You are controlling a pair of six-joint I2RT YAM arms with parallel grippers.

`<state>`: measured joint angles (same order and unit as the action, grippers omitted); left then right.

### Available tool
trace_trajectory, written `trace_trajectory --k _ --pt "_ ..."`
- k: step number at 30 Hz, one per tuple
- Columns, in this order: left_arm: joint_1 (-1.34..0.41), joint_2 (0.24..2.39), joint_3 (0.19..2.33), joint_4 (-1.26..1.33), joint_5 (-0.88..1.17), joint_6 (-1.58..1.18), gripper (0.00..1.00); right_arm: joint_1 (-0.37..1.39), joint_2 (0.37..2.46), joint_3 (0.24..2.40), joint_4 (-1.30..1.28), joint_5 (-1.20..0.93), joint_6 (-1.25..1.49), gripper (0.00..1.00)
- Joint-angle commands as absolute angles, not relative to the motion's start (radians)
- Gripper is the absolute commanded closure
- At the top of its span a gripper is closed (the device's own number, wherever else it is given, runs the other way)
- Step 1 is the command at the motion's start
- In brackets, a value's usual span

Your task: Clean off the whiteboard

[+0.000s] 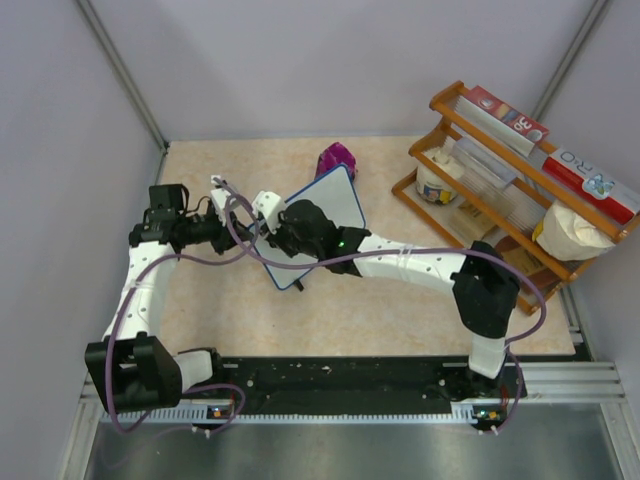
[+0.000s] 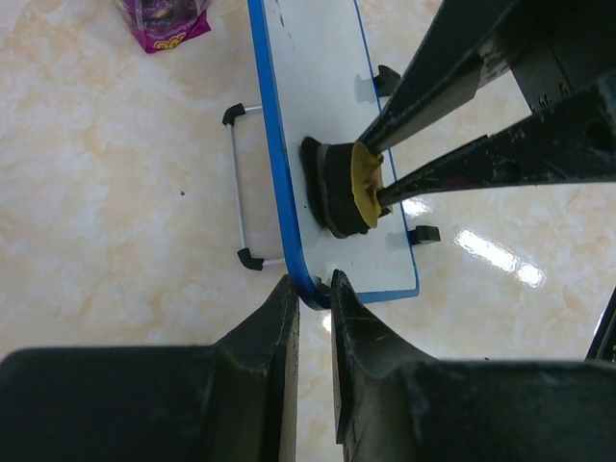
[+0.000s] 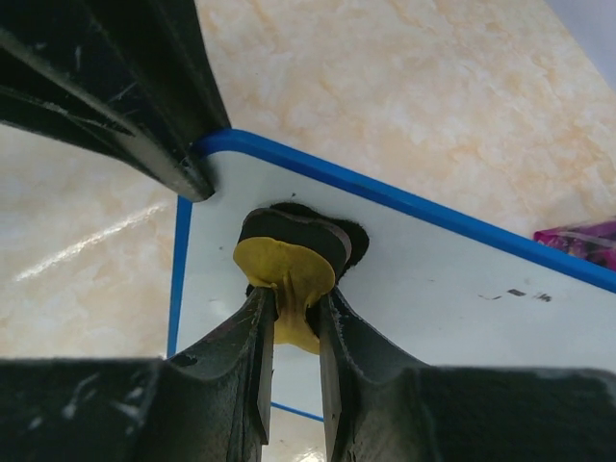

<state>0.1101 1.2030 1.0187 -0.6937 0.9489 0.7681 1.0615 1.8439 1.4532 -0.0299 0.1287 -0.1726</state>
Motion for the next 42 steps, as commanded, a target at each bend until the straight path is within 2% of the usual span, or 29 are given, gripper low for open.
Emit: trace_trajectory --k 1,10,31,42 --pt "0.092 1.212 1.049 -0.683 0.962 0.801 1.0 1.101 1.845 1.424 -0.018 0.077 -0.167 1.0" --pt "0.092 1.2 1.046 -0.684 0.956 0.799 1.0 1.082 1.809 1.336 0.047 0.143 -0.199 1.0" --pt "0.092 1.204 1.04 -0.686 0.956 0.813 1.0 0.721 1.721 1.123 0.19 0.166 -0.23 1.0" --pt "0.092 1.207 1.039 -0.689 0.954 0.815 1.0 0.641 1.721 1.058 0.265 0.134 -0.247 1.0"
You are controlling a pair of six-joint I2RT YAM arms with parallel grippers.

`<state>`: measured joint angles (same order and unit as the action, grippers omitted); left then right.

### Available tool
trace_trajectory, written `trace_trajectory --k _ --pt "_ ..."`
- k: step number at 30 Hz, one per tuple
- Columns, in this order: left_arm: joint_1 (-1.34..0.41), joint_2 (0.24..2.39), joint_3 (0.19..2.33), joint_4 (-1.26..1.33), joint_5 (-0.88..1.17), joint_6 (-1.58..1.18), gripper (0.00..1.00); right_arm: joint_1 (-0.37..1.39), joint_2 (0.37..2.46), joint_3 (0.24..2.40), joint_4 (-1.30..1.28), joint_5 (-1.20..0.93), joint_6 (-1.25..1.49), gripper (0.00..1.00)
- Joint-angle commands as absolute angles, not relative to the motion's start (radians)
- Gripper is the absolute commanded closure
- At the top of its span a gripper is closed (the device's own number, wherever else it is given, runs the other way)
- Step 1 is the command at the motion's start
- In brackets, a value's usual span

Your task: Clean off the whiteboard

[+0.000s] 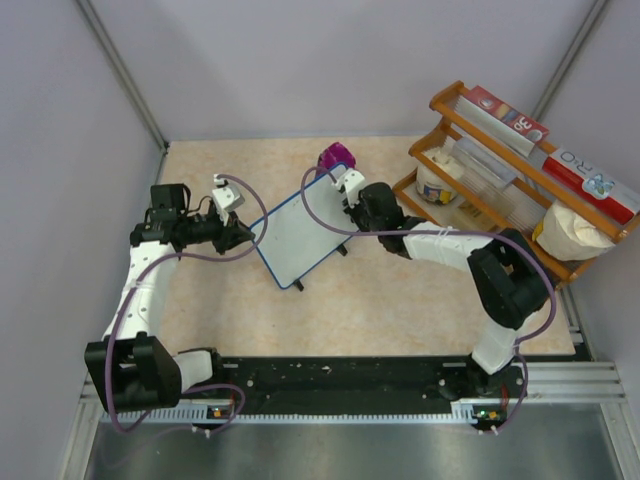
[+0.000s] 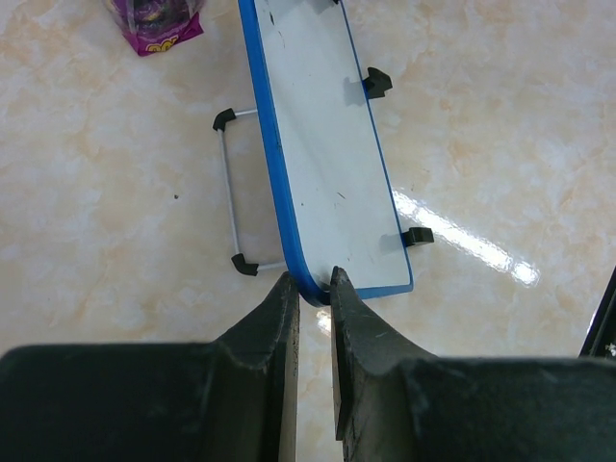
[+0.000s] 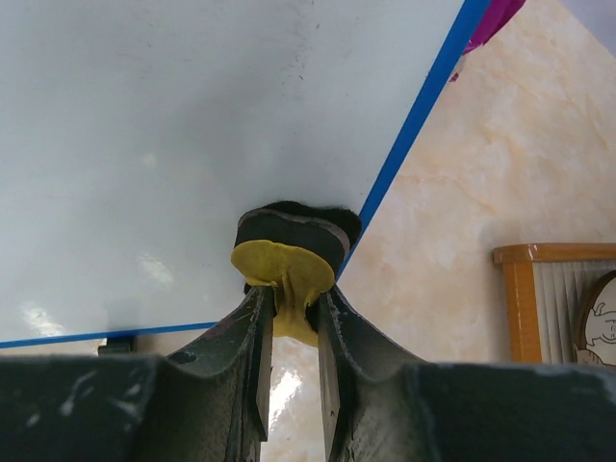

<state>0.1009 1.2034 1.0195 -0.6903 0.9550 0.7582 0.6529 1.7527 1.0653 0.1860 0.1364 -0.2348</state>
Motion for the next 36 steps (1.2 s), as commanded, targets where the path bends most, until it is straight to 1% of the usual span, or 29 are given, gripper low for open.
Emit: trace_trajectory --k 1,5,11,23,32,36 --pt "0.092 1.209 1.039 -0.687 0.956 0.816 1.0 0.64 1.718 1.057 0.268 0.126 -0.242 1.0" --pt "0.092 1.212 1.043 -0.686 0.956 0.813 1.0 0.65 1.718 1.058 0.258 0.077 -0.192 1.0" --pt "0.091 1.212 1.043 -0.686 0.951 0.807 1.0 0.716 1.712 1.058 0.255 0.069 -0.175 1.0" --pt "0.092 1.209 1.051 -0.686 0.951 0.795 1.0 0.922 1.729 1.078 0.233 0.055 -0.138 1.0" --pt "0.092 1.215 1.068 -0.687 0.953 0.784 1.0 1.051 1.799 1.143 0.224 0.055 -0.123 1.0" --pt "0.092 1.213 1.068 -0.695 0.946 0.787 1.0 1.074 1.827 1.163 0.213 0.063 -0.121 1.0"
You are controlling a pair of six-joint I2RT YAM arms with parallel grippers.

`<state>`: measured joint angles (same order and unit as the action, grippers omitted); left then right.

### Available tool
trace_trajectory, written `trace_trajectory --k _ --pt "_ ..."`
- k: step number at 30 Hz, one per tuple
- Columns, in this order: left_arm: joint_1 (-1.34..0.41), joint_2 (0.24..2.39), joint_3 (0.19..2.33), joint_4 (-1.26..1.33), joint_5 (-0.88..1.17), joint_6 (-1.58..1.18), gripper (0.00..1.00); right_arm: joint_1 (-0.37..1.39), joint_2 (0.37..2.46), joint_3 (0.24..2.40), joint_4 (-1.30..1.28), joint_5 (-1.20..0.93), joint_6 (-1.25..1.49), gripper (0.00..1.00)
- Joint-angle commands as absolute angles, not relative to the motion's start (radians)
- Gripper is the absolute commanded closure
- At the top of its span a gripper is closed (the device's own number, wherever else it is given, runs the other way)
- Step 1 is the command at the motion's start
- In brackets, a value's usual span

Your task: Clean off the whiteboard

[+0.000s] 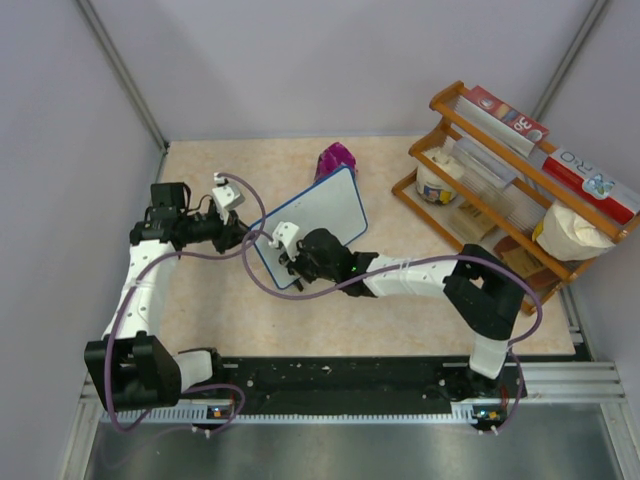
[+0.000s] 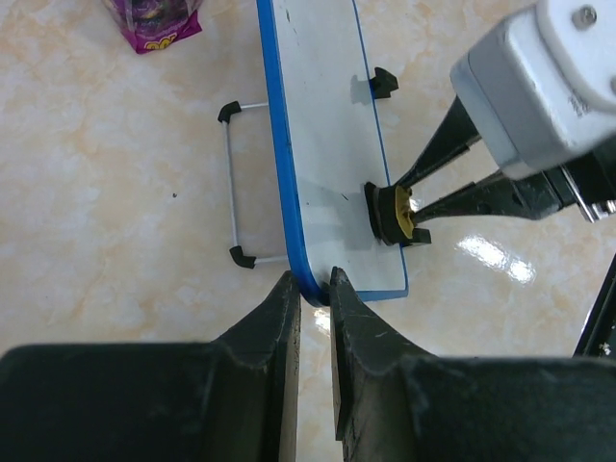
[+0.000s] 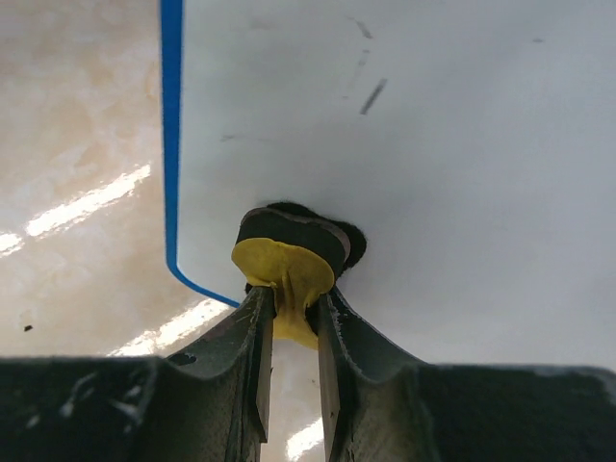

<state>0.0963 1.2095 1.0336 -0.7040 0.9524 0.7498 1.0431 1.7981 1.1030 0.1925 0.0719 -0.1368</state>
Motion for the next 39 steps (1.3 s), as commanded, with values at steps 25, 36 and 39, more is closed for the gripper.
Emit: trace_trajectory --k 25,36,39 --pt "0.092 1.22 1.075 -0.718 0.931 0.822 1.0 0.85 1.723 1.028 0.337 0.189 -0.206 1.0" --pt "0.092 1.218 1.072 -0.721 0.928 0.828 1.0 0.77 1.709 1.054 0.334 0.172 -0.199 1.0" --pt "0.092 1.22 1.072 -0.721 0.931 0.828 1.0 0.772 1.712 1.066 0.31 0.147 -0.172 1.0"
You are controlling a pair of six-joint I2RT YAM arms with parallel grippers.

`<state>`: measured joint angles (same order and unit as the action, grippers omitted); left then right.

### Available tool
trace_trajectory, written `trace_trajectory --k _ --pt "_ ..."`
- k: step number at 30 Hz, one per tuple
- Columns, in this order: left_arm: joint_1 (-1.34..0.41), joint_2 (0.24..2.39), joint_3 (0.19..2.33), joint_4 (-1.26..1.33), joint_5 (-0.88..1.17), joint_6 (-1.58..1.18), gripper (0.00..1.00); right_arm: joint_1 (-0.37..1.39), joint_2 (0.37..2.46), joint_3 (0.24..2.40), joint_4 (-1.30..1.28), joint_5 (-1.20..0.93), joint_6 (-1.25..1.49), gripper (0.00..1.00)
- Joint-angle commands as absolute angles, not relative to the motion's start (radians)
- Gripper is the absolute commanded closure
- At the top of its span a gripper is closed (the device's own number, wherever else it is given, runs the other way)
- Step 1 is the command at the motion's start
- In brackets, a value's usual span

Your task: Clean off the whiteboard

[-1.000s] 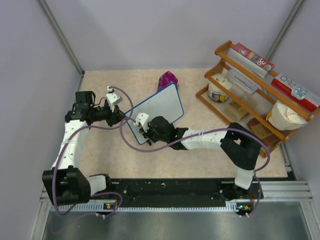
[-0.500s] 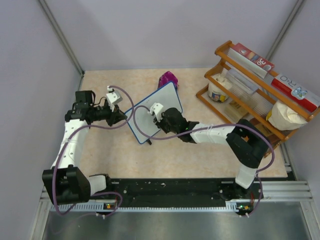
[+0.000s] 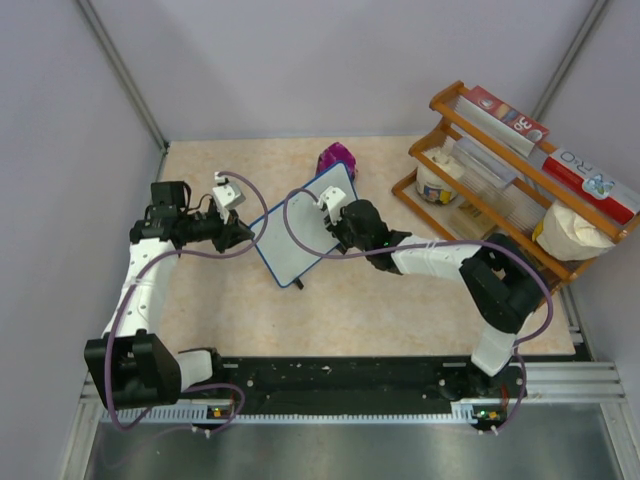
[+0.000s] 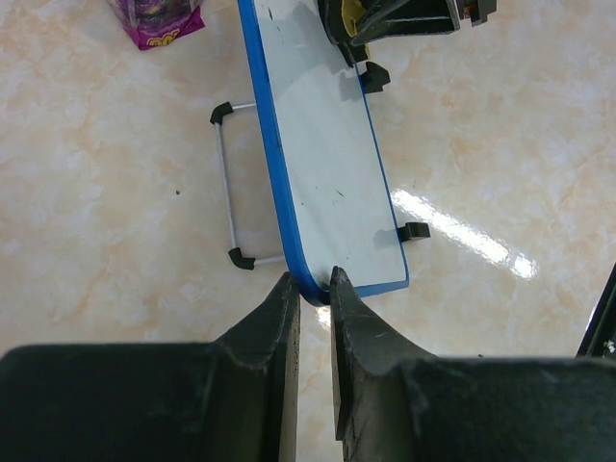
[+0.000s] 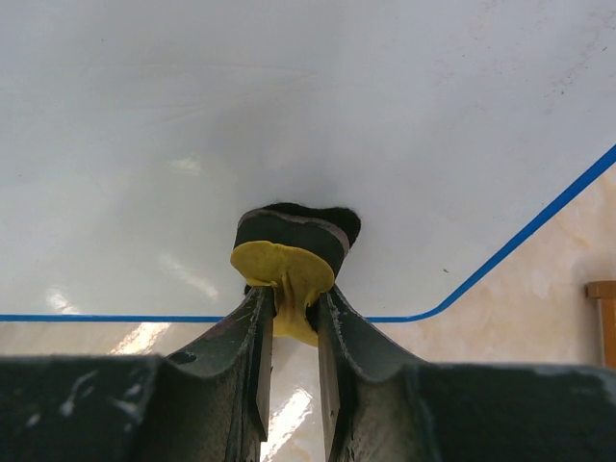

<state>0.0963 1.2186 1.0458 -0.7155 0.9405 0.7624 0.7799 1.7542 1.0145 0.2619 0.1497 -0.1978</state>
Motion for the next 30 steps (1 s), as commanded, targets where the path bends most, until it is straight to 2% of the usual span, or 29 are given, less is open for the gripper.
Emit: trace_trajectory --k 1,18,30 --pt "0.092 1.22 1.071 -0.721 0.931 0.828 1.0 0.779 1.712 1.068 0.307 0.146 -0.167 1.0" --pt "0.092 1.221 1.065 -0.709 0.925 0.81 1.0 0.985 1.724 1.138 0.221 0.098 -0.13 1.0" --pt "0.094 1.227 1.088 -0.719 0.9 0.81 1.0 0.94 1.609 1.141 0.074 0.129 -0.163 1.0"
